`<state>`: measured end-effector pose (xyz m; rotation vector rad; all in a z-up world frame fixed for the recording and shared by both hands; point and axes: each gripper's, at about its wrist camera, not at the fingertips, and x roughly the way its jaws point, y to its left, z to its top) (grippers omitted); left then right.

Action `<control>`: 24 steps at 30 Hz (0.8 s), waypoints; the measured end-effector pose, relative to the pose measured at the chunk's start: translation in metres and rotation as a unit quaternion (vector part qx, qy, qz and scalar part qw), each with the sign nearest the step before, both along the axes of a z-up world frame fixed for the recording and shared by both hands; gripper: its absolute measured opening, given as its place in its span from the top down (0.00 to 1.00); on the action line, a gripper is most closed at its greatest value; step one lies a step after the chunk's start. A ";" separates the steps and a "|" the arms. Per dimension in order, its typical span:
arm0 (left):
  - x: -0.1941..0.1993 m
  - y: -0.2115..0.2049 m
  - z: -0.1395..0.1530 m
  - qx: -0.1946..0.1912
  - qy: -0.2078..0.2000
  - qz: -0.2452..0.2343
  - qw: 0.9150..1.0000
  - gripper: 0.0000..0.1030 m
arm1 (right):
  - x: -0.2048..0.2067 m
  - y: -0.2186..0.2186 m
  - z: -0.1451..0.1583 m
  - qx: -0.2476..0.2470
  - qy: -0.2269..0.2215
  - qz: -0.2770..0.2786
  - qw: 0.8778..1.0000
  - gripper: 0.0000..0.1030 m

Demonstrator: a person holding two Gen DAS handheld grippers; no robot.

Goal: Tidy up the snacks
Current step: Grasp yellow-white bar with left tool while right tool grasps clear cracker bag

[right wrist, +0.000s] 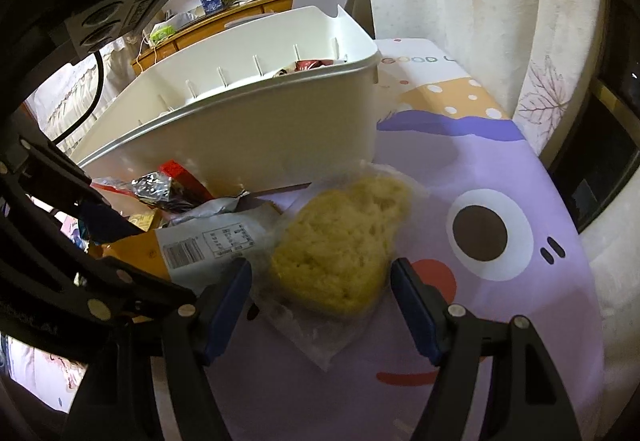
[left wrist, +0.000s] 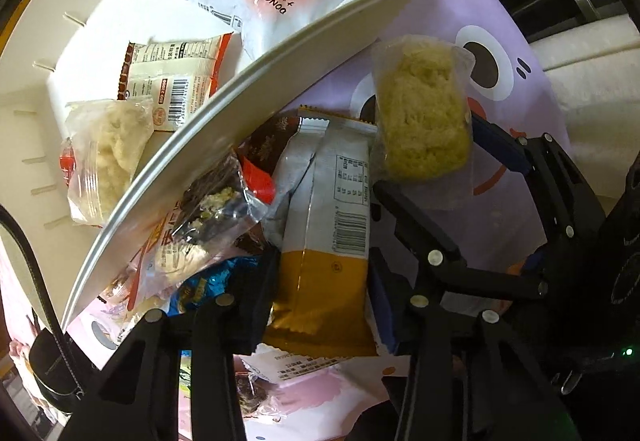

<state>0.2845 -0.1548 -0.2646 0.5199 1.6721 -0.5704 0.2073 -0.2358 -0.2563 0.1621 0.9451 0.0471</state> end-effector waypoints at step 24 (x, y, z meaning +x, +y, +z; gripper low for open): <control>-0.027 0.021 0.041 -0.024 0.004 0.154 0.988 0.62 | 0.000 -0.044 0.022 0.025 0.050 0.071 0.996 0.42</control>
